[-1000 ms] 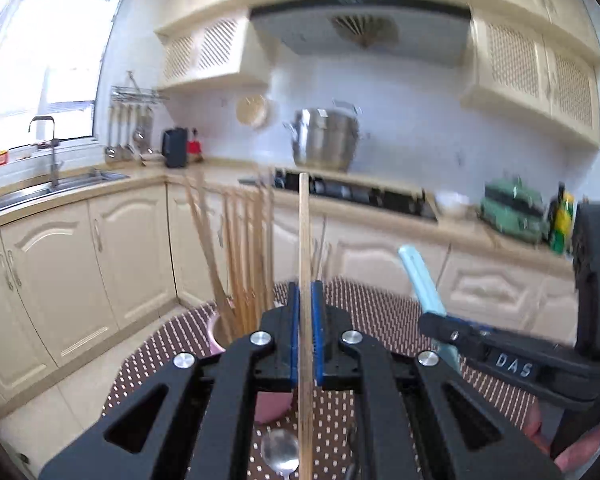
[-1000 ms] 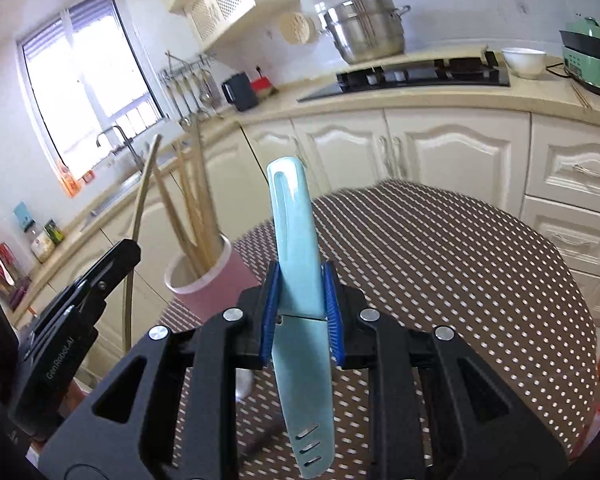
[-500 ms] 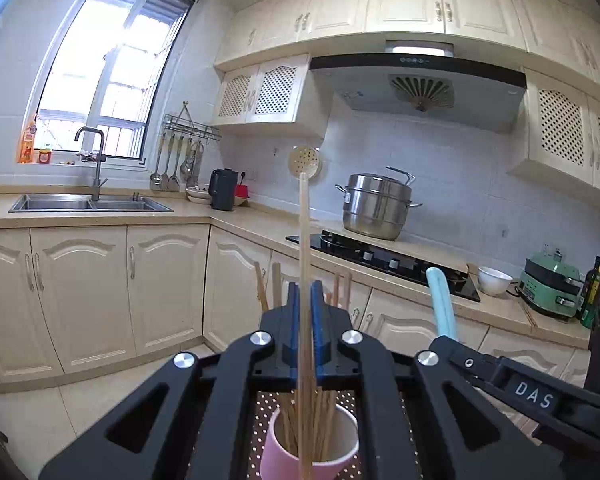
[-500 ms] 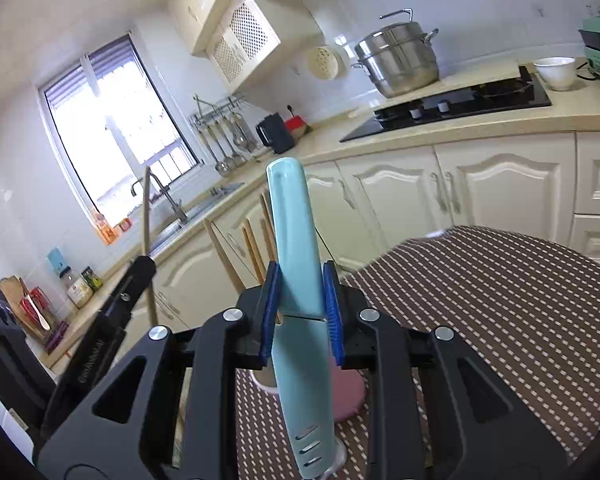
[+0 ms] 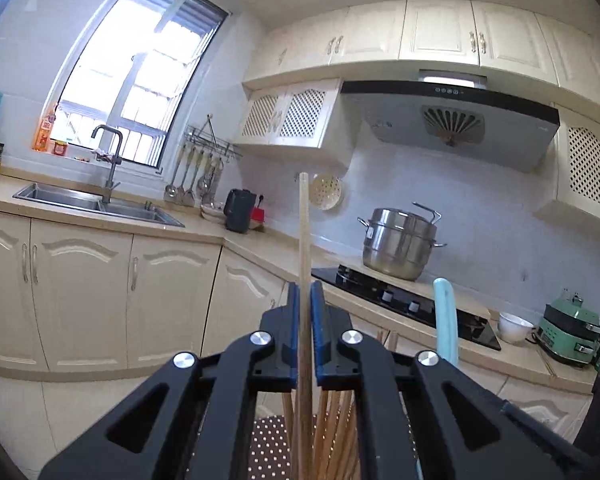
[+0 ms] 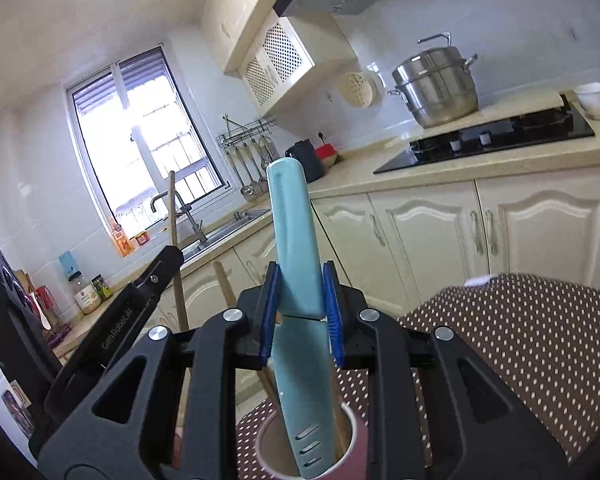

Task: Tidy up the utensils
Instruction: 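Lift the knife and chopstick and lower both into the pink cup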

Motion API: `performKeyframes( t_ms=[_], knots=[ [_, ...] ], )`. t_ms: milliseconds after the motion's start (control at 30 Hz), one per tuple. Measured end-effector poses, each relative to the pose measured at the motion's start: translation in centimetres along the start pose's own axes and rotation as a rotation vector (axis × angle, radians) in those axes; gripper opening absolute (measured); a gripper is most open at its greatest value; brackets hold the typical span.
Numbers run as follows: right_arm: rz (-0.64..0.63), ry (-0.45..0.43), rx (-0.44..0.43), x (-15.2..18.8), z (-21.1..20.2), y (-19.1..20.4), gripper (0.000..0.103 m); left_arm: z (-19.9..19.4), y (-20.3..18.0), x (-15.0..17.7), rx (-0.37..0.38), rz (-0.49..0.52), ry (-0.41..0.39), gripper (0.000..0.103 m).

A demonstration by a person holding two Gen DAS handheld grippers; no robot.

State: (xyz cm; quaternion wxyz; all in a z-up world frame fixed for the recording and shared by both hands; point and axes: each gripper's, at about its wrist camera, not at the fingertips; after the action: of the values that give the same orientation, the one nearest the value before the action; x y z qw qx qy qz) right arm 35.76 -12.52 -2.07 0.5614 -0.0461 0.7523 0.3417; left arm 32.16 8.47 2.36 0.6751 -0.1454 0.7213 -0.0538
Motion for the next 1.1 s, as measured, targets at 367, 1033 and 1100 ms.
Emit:
performKeyframes(
  t_ms=[367, 1033, 1100],
  knots=[
    [0.001, 0.035, -0.042, 1.0, 2.1, -1.4, 0.022, 1.9, 0.3, 0.9, -0.004, -0.078, -0.039, 0.006],
    [0.016, 0.107, -0.039, 2.9, 2.3, -3.1, 0.022, 2.2, 0.0, 4.6, 0.024, 0.064, 0.022, 0.006],
    [0.004, 0.116, -0.044, 3.0, 2.1, -2.9, 0.022, 2.1, 0.2, 5.0, 0.019, 0.075, 0.039, 0.006]
  ],
)
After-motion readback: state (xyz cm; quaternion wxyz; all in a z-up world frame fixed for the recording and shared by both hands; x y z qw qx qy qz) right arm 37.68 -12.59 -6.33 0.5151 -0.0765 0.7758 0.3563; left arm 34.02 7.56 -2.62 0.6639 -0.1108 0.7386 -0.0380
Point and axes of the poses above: each gripper's, at about its wrist camera, not at the fingertips, and z roughly the way its jaws point, y to its left, x to its underside, and after that the axes turned 6 degrees about -x, right-handed
